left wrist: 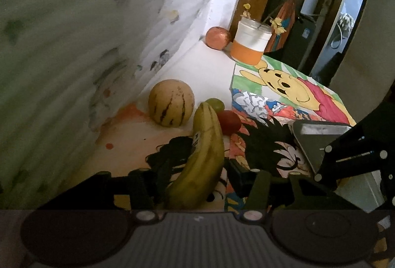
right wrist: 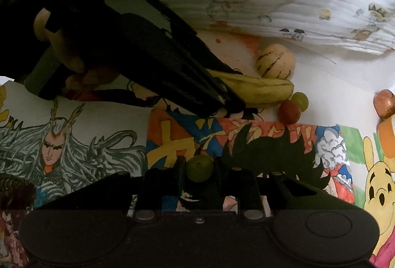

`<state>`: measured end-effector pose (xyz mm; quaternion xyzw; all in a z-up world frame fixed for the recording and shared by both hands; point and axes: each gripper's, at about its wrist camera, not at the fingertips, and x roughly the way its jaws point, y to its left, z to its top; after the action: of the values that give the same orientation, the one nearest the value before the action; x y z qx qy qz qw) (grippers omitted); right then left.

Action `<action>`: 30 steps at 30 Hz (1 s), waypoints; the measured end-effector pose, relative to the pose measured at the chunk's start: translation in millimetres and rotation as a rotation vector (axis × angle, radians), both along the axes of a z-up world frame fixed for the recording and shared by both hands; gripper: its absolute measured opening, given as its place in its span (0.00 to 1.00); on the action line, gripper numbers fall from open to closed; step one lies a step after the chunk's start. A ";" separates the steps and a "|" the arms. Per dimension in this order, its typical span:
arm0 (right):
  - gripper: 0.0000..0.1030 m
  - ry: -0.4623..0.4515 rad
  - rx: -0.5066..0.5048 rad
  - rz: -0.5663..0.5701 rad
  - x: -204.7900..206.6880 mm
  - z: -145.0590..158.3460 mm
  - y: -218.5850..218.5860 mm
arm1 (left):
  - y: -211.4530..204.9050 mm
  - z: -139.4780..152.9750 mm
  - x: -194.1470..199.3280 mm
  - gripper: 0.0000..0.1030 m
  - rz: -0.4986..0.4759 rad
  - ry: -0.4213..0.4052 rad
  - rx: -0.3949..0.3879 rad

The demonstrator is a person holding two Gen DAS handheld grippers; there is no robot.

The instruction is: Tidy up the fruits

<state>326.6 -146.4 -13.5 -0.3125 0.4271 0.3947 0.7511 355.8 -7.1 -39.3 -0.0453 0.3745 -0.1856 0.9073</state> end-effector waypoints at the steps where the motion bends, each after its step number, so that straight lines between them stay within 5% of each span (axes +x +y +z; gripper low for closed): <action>1: 0.25 -0.001 0.002 -0.004 -0.5 0.0 -0.1 | -2.7 0.4 0.9 0.44 -0.003 0.000 0.013; 8: 0.25 -0.013 0.013 -0.037 -5.8 1.8 -3.0 | -5.9 3.2 2.1 0.37 -0.004 0.031 0.020; 30: 0.25 -0.075 0.135 -0.133 -78.7 45.4 -45.3 | 3.6 29.4 -82.0 0.33 0.099 0.182 -0.210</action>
<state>248.0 -191.6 31.9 -0.2467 0.3911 0.3598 0.8104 273.8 -3.5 -9.9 -0.1751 0.4311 -0.1737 0.8679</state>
